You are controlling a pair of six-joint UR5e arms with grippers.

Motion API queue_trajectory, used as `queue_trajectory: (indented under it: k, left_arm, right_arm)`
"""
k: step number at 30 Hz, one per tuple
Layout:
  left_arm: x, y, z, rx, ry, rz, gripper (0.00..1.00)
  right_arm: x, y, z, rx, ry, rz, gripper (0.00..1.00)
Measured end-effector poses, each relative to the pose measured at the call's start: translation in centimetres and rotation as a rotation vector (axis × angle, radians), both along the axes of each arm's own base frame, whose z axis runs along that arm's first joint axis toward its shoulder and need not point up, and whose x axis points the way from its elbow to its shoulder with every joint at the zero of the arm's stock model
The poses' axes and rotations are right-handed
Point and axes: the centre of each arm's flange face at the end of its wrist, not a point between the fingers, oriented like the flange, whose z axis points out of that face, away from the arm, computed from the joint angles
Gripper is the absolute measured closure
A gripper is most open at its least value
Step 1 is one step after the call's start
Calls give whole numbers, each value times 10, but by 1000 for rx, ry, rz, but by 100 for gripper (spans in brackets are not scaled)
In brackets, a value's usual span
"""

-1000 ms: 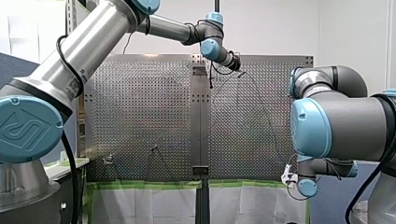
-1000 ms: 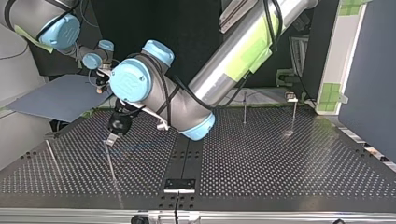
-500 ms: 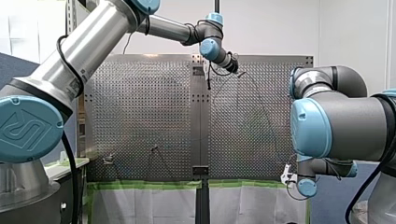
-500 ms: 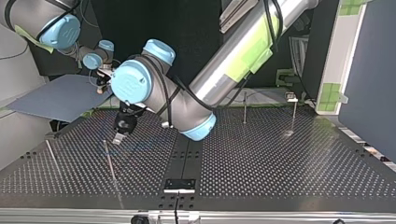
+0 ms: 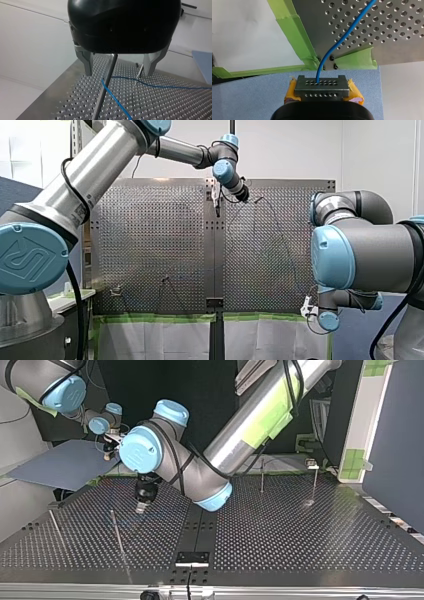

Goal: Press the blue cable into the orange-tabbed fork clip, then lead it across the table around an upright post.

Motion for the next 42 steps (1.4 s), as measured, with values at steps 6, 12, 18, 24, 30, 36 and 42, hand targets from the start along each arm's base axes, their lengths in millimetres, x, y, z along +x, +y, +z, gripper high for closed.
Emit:
queue_trajectory:
  k: [6, 12, 18, 24, 30, 36, 42]
  left_arm:
    - [0, 2, -1, 5, 1, 15, 0]
    - [1, 2, -1, 5, 2, 17, 0]
    - [1, 2, -1, 6, 2, 18, 0]
    - [1, 2, -1, 6, 2, 18, 0]
    - [2, 3, -1, 6, 2, 19, 0]
    - [2, 3, -1, 6, 0, 18, 0]
    - [0, 2, 0, 12, -1, 17, 0]
  right_arm:
    - [0, 0, 0, 0, 0, 0, 100]
    - [0, 0, 0, 0, 0, 0, 100]
    - [0, 0, 0, 0, 0, 0, 100]
    - [0, 0, 0, 0, 0, 0, 100]
    - [0, 0, 0, 0, 0, 0, 100]
    - [0, 0, 0, 0, 0, 0, 100]
    - [0, 0, 0, 0, 1, 0, 100]
